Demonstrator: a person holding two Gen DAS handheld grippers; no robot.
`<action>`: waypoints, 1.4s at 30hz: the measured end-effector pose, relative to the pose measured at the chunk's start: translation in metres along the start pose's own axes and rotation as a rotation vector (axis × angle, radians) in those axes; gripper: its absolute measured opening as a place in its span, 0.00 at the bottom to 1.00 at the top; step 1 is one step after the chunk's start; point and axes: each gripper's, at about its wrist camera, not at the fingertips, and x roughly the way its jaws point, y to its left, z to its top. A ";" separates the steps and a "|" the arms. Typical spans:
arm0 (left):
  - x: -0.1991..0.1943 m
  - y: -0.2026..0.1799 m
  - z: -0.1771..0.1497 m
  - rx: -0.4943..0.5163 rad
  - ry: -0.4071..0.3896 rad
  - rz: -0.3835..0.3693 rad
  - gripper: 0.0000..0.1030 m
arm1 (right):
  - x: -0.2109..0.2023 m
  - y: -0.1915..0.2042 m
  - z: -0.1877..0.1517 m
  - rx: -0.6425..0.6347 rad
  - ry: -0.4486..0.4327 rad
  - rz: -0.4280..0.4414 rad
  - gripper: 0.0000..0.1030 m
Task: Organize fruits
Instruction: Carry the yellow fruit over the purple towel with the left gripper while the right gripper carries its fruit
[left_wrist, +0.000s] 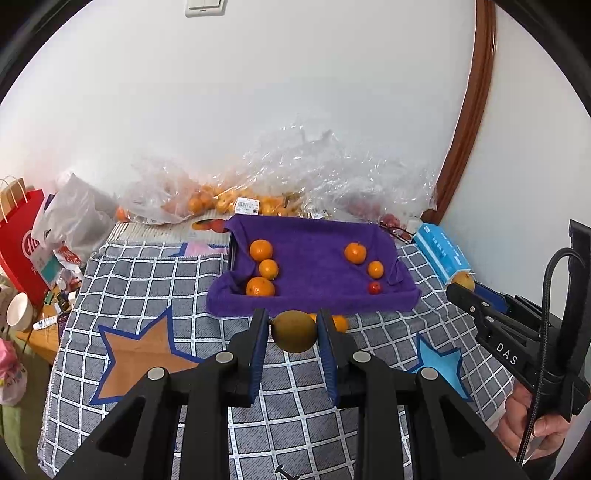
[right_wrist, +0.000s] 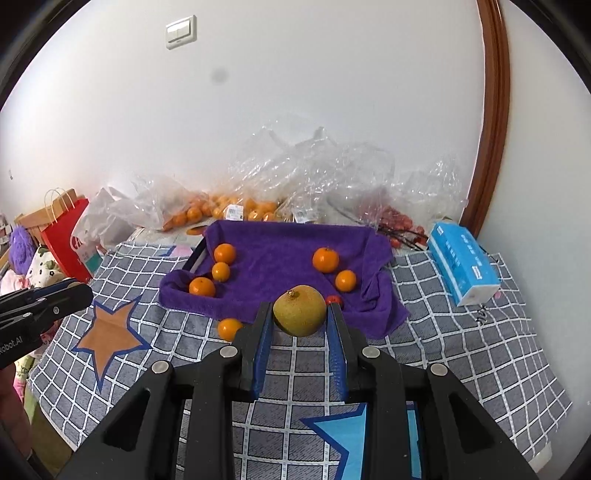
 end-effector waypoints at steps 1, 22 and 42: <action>0.000 0.000 0.001 -0.001 0.001 -0.002 0.25 | -0.001 -0.001 0.002 -0.001 -0.004 0.002 0.28; 0.005 0.013 0.028 -0.029 -0.019 0.015 0.25 | -0.004 -0.001 0.030 -0.002 -0.023 -0.024 0.28; 0.028 0.004 0.054 0.002 -0.015 0.015 0.25 | 0.013 -0.027 0.049 0.046 -0.024 -0.059 0.28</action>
